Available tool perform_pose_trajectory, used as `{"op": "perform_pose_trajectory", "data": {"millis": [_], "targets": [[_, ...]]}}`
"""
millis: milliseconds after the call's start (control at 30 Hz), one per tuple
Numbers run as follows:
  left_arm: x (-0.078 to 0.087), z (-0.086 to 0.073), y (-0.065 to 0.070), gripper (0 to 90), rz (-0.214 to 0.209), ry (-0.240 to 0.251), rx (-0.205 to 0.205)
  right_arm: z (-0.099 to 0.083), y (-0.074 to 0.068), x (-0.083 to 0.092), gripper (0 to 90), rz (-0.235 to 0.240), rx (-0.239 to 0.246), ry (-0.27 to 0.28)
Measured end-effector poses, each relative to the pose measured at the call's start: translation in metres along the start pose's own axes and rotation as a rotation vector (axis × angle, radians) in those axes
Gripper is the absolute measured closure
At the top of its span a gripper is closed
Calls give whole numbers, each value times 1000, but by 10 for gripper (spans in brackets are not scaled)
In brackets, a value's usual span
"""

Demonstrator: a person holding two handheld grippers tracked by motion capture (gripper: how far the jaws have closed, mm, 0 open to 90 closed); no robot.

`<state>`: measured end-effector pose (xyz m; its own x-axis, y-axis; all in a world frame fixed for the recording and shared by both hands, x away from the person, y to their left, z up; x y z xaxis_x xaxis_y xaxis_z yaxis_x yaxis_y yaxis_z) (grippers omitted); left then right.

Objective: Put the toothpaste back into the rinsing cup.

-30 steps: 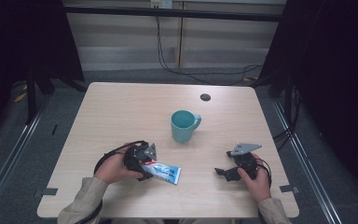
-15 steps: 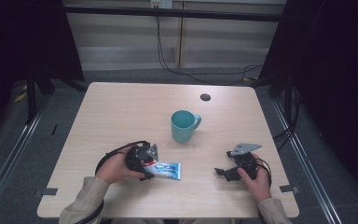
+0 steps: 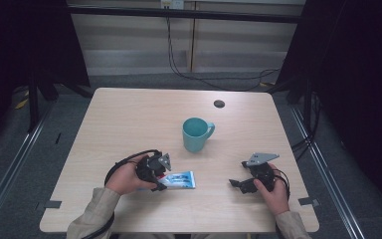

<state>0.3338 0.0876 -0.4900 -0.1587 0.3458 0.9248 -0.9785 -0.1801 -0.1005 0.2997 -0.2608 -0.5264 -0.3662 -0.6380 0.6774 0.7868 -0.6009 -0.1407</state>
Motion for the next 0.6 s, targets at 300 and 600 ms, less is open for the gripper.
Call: {"op": "perform_pose_trajectory", "data": {"millis": [300, 600], "targets": [[8, -1, 0, 741, 16, 27, 112, 0, 0, 0, 112, 4, -6, -1], [23, -10, -6, 741, -4, 165, 231, 0, 1, 0, 112, 7, -7, 2]]}}
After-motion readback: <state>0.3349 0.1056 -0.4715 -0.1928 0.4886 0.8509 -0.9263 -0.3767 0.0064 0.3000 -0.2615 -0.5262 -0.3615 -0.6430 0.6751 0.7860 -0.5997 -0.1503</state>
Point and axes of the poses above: each handheld gripper's, and its own axes: x roughly backward along the jaws, z roughly out of its top, y roughly to its right, the point moved 2 cm from there along -x, roughly forward along the jaws, and after that the axes turned 9 degrees about z, right-handed, at the moved point
